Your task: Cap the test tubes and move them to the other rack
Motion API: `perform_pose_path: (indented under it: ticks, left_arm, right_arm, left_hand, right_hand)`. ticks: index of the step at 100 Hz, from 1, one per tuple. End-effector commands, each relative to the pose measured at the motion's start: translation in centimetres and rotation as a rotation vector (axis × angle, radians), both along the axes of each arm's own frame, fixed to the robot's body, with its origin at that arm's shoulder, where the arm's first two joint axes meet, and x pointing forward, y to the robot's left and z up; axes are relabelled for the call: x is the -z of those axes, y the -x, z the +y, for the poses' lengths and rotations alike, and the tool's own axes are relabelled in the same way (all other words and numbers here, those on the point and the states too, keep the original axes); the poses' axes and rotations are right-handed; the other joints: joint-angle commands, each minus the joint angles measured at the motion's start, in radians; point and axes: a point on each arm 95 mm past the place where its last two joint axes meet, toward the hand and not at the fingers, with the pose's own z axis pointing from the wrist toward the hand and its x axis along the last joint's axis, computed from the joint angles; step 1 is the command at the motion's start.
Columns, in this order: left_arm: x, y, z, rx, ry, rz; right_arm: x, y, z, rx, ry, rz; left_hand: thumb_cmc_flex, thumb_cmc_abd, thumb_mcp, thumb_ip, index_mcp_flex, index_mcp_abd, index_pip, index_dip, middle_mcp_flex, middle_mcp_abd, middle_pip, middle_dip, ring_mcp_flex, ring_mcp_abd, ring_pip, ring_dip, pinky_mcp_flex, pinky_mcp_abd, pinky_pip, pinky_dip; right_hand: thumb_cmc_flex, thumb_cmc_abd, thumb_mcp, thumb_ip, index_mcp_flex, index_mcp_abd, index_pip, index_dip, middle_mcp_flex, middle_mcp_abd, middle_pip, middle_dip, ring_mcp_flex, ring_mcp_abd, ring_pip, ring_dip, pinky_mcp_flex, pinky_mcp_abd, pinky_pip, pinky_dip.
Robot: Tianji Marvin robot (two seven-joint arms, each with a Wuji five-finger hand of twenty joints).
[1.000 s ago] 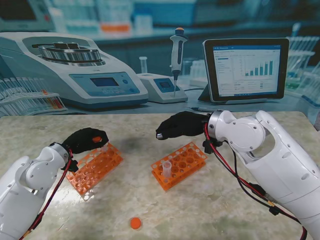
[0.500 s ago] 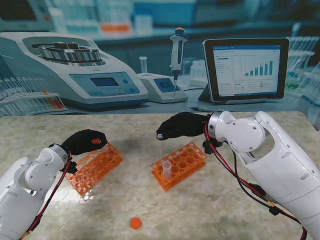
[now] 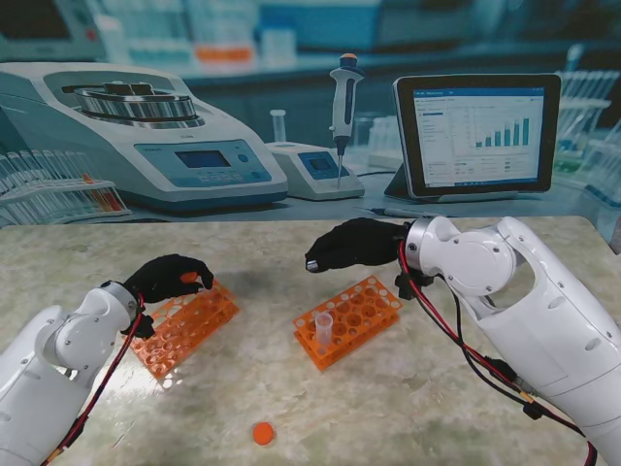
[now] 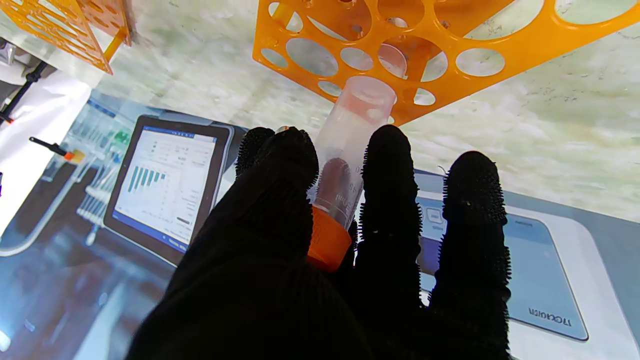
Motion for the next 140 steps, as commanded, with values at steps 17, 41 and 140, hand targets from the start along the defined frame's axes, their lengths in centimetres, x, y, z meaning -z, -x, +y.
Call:
perform_pose_path:
  ticks: [17,41,140]
  left_arm:
    - [0.5,0.1,-0.4,-0.002,-0.030,0.025]
    - [0.6,-0.1,-0.7,-0.001,-0.035,0.011]
    - [-1.2,-0.6,-1.9,0.041,-0.025,-0.093]
  right_arm:
    - [0.4,0.2,-0.1,-0.001,0.004,0.012]
    - [0.4,0.3,-0.3,0.002,0.005,0.011]
    - [0.4,0.6,-0.8,-0.002,-0.003,-0.006]
  left_hand:
    - [0.003,0.075,-0.052,0.064,-0.021,0.025,-0.213,-0.138,-0.047,0.004,0.031,-0.572,-0.094,0.089,-0.405,-0.449,-0.194,0.221,-0.348,-0.267]
    - [-0.112,0.061,-0.084,0.044,-0.032,0.035,-0.339,-0.221,-0.119,0.021,-0.051,-0.720,-0.263,0.146,-0.599,-0.723,-0.284,0.223,-0.603,-0.457]
    - [-0.261,0.170,-0.150,0.023,-0.106,0.101,-0.450,-0.360,-0.269,0.030,-0.094,-0.885,-0.451,0.115,-0.652,-0.880,-0.429,0.089,-0.965,-0.568]
  right_hand:
    - [-0.007,-0.017,-0.021,-0.018,0.018,-0.028,0.013,0.012,0.018,-0.037,0.012,0.010,-0.013,-0.021,-0.009,-0.010,-0.018,0.024,-0.005,-0.011]
    - [-0.009,-0.018,-0.019,-0.018,0.018,-0.029,0.013,0.013,0.018,-0.037,0.012,0.010,-0.012,-0.020,-0.009,-0.010,-0.019,0.024,-0.005,-0.011]
    - [-0.012,-0.017,-0.017,-0.018,0.016,-0.029,0.012,0.012,0.016,-0.034,0.012,0.011,-0.012,-0.021,-0.008,-0.008,-0.021,0.022,-0.007,-0.012]
